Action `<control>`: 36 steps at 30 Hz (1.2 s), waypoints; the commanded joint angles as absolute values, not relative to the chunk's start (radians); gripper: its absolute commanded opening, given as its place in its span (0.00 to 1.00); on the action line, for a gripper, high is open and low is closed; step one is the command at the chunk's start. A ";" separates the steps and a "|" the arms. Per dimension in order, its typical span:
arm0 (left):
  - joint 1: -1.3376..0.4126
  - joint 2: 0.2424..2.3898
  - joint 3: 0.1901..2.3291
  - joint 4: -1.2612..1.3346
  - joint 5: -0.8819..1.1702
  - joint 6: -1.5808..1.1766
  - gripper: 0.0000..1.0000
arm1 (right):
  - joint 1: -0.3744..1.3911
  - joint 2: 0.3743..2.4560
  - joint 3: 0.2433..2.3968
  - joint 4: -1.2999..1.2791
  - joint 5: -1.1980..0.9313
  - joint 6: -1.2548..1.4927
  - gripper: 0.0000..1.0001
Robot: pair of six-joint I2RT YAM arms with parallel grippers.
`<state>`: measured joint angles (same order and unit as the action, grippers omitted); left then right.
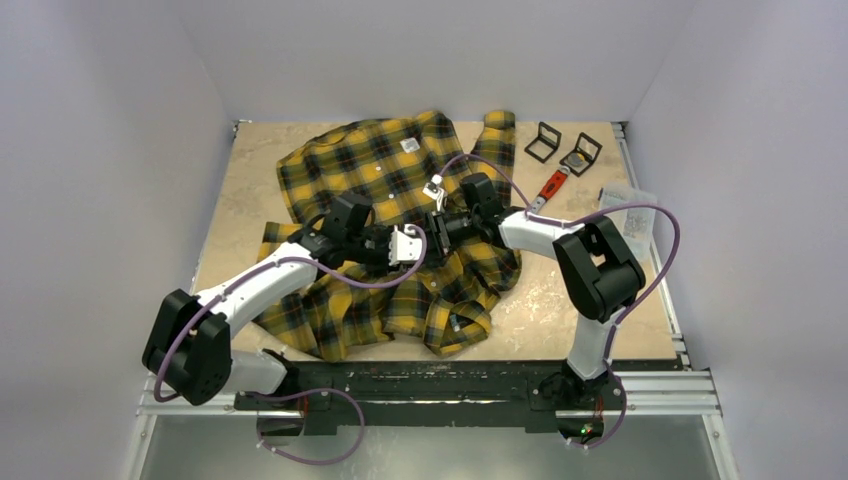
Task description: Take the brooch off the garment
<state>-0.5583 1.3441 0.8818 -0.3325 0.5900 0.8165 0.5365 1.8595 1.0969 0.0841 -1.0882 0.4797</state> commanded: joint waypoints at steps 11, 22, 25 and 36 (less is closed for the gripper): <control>-0.563 1.316 0.886 -0.321 0.598 0.833 0.29 | 0.538 1.850 1.141 0.136 -1.085 0.502 0.14; -0.573 1.327 0.897 -0.343 0.576 0.820 0.31 | 0.540 1.866 1.160 0.141 -1.074 0.528 0.18; -0.573 1.340 0.906 -0.341 0.564 0.803 0.31 | 0.540 1.866 1.161 0.143 -1.074 0.531 0.12; -0.563 1.307 0.935 -0.357 0.518 0.663 0.61 | 0.539 1.831 1.145 0.100 -1.038 0.457 0.00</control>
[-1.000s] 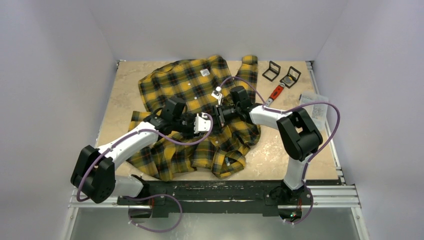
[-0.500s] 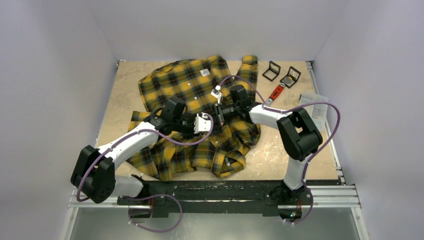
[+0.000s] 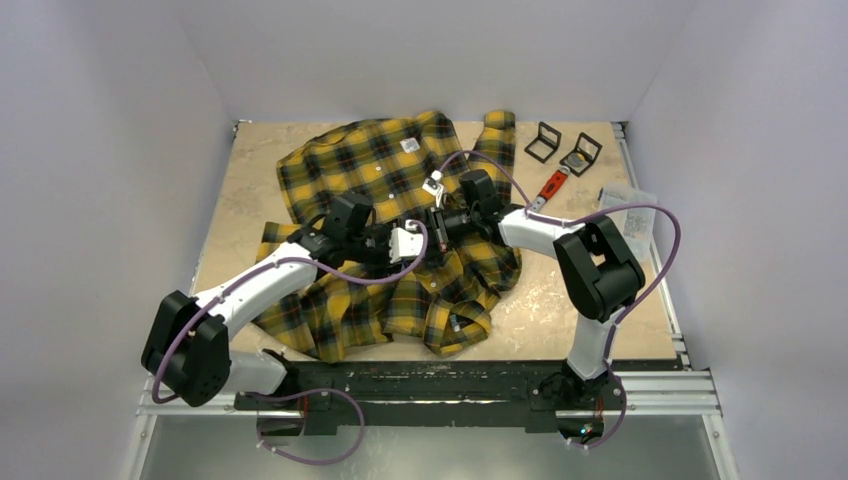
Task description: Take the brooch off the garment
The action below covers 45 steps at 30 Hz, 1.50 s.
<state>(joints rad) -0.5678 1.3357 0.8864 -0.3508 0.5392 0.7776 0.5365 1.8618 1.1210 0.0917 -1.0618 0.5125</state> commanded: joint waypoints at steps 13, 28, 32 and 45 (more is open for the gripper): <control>-0.271 1.221 1.145 -0.785 0.460 0.030 0.85 | 0.599 1.653 1.044 0.137 -0.853 0.238 0.00; -0.062 1.292 1.005 -0.734 0.951 -0.484 0.91 | 0.939 1.355 0.786 0.315 -0.280 -0.348 0.00; -0.061 1.287 0.927 -0.698 1.000 -0.538 0.84 | 1.047 1.322 0.666 0.487 -0.125 -0.540 0.00; -0.064 1.335 0.768 -0.578 1.046 -0.668 0.45 | 1.142 1.385 0.500 0.851 -0.052 -0.925 0.00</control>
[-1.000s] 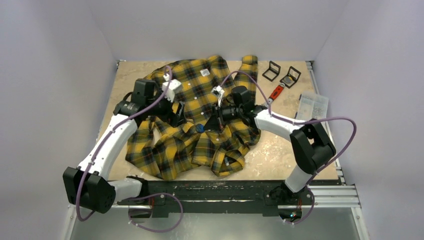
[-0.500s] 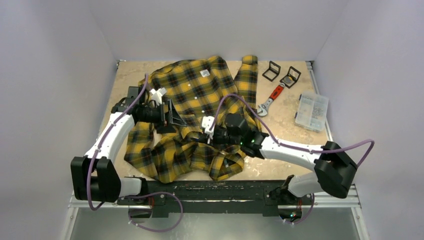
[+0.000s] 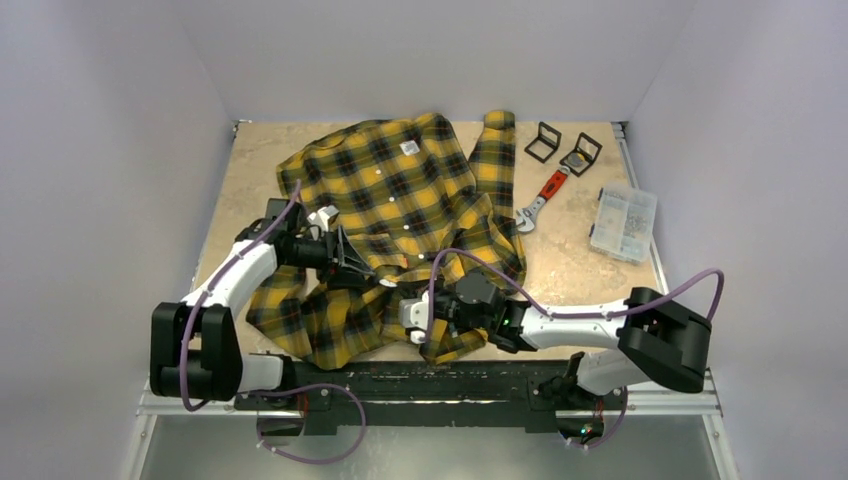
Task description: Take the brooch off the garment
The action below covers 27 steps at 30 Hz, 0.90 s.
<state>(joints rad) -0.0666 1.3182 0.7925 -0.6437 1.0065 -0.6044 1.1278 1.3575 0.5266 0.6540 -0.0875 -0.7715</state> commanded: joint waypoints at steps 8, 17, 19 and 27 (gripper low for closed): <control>-0.080 1.364 0.718 -0.488 1.095 -0.707 0.35 | 1.161 1.439 0.435 0.999 -0.044 -1.024 0.00; -0.120 1.366 0.708 -0.448 1.096 -0.722 0.24 | 1.188 1.457 0.377 1.088 -0.053 -1.074 0.00; -0.125 1.368 0.705 -0.448 1.092 -0.723 0.24 | 1.194 1.468 0.372 1.119 -0.047 -1.087 0.00; -0.137 1.375 0.707 -0.454 1.086 -0.716 0.29 | 1.205 1.520 0.367 1.200 -0.027 -1.119 0.00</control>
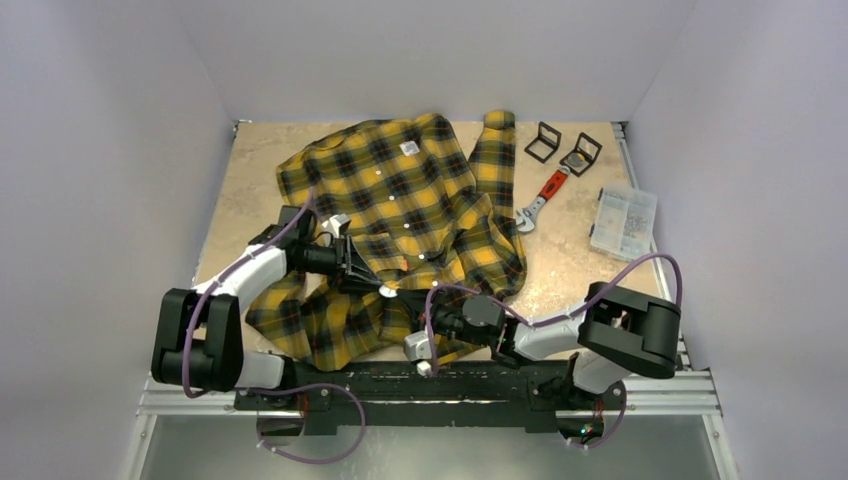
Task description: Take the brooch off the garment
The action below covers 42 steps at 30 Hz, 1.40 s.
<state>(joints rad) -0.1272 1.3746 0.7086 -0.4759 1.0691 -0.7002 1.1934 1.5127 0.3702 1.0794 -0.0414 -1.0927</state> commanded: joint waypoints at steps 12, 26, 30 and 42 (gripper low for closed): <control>-0.059 1.352 0.925 -0.611 1.045 -0.415 0.65 | 1.170 1.374 0.548 0.731 -0.146 -0.581 0.00; -0.037 0.933 0.881 -0.592 0.699 0.118 0.72 | 0.819 1.581 0.866 0.384 -0.686 0.304 0.00; -0.223 0.775 0.771 -0.539 0.511 0.432 0.70 | 0.770 1.626 0.882 0.458 -0.782 0.527 0.00; -0.569 0.480 0.369 -0.248 0.401 1.111 0.60 | 0.697 1.755 0.928 0.604 -1.001 0.846 0.00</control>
<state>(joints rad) -0.4896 0.5209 0.4503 -0.4274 0.4500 0.8036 0.7124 1.7103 0.8959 0.4957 -0.8680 0.6804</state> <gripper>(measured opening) 0.637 0.012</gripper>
